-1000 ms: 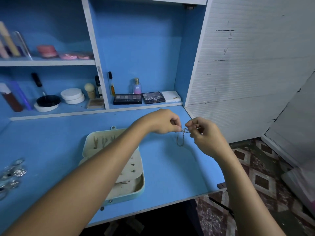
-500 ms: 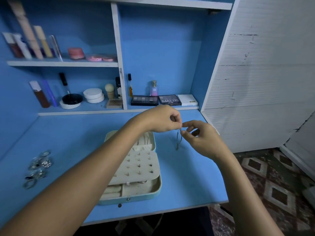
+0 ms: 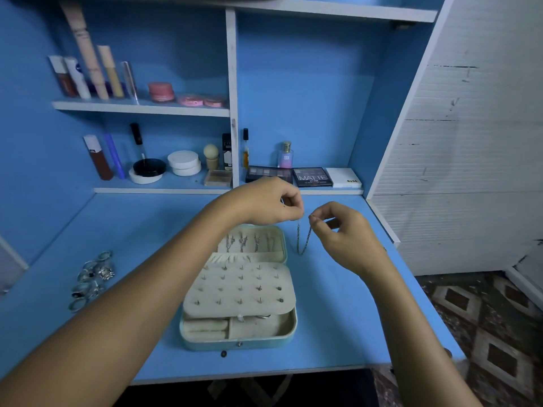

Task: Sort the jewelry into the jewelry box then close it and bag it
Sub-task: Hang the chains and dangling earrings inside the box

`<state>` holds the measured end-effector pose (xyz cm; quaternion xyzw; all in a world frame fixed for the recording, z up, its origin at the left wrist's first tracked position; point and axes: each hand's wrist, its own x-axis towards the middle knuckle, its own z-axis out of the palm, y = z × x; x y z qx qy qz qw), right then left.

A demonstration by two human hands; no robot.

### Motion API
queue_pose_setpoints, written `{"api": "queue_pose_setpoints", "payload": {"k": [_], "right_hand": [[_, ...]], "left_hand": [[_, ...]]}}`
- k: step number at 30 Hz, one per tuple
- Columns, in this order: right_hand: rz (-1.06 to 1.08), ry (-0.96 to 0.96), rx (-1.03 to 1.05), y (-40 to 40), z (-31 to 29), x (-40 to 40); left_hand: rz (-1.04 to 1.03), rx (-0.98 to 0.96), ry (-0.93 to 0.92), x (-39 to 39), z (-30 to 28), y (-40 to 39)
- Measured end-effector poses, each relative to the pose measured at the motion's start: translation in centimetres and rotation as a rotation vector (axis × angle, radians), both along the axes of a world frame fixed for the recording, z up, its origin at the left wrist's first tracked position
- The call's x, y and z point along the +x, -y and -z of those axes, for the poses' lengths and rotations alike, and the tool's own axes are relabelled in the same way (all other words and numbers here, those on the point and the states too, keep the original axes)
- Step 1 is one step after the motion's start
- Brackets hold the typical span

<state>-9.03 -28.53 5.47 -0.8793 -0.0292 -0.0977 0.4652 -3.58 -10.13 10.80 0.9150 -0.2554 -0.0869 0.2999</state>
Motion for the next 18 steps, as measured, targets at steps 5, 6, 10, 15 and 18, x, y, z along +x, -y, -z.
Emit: {"api": "queue_pose_setpoints", "payload": {"k": [5, 6, 10, 15, 18], "right_hand": [[-0.018, 0.009, 0.160, -0.8, -0.9, 0.0], [-0.018, 0.004, 0.184, -1.0, -1.0, 0.1], [-0.032, -0.020, 0.243, -1.8, -1.4, 0.2], [-0.079, -0.110, 0.406, -2.5, -1.6, 0.2], [-0.096, -0.199, 0.428, -2.7, -1.5, 0.5]], "left_hand": [[-0.036, -0.174, -0.150, -0.4, 0.5, -0.8], [-0.047, -0.217, -0.193, -0.5, 0.6, -1.0], [-0.068, -0.389, -0.355, -0.6, 1.2, -1.6], [-0.120, -0.547, -0.393, -0.7, 2.3, -2.3], [-0.151, -0.501, -0.334, -1.1, 2.5, -2.7]]}}
